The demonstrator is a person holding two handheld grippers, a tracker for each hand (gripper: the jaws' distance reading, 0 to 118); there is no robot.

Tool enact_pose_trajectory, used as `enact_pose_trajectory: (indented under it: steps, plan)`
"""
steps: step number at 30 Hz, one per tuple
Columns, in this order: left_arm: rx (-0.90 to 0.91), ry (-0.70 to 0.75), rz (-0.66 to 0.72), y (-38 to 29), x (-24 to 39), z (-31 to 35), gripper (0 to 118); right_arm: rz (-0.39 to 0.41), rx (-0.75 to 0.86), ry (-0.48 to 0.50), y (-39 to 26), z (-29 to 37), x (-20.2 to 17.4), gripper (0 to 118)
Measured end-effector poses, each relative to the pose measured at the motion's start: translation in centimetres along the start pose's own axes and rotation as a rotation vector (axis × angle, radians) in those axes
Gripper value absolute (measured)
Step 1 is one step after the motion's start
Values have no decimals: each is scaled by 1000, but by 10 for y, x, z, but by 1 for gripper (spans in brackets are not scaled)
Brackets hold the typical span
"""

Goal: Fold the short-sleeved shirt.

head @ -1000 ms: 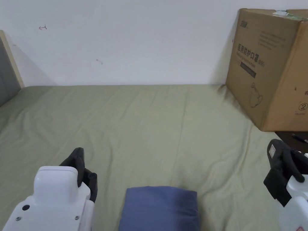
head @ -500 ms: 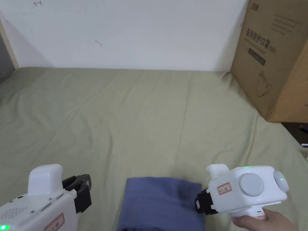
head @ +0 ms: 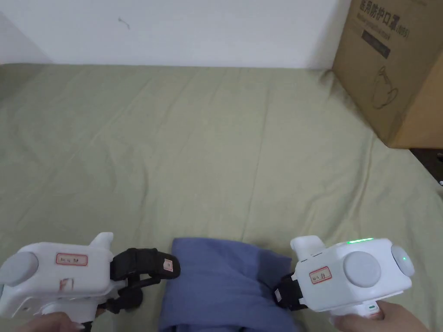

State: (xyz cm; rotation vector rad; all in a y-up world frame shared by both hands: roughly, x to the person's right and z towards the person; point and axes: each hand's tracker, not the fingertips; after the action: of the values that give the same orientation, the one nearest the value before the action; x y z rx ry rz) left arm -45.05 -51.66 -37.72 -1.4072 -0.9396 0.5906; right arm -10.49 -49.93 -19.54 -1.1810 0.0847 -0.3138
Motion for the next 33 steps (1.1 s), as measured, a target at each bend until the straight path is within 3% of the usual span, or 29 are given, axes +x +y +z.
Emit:
enact_pose_trajectory:
  steps: [4, 7, 10, 11, 12, 13, 14, 16, 18, 24, 27, 33]
  plan:
    - [-119, -272, 191, 7, -7, -38, 115, 22, 7, -1, -1, -1, -1, 0]
    - [-194, -366, 227, 4, -3, -75, 116, 9, 10, 6, -1, -2, 1, 0]
    - [-203, -280, 132, 7, 9, -78, 114, 24, 17, 7, -4, -2, 2, 0]
    - [-208, -264, 129, 9, 11, -75, 102, 29, 20, 7, -4, -2, 2, 0]
    - [-201, -212, 100, 8, 16, -71, 81, 29, 23, 9, -5, -2, 3, 0]
    - [-195, -119, 47, 7, 22, -66, 48, 25, 27, 12, -6, -2, 4, 0]
    - [-187, -20, -16, 5, 27, -63, 48, 22, 31, 16, -6, -2, 4, 0]
    - [-174, 108, -119, -2, 31, -57, 31, 0, 69, 42, -8, 4, 4, 0]
    - [-163, 41, -74, -5, 38, -52, 27, -13, 107, 21, -8, 16, -3, 0]
    - [-45, 165, -249, -3, 69, -1, 22, -20, 229, 30, 4, 67, -24, 0]
    - [-21, 299, -302, 11, 62, 49, 22, -29, 258, 34, 6, 82, -38, 0]
    - [32, 669, -271, 51, 6, 158, 22, 63, 270, 21, 1, 86, -75, 0]
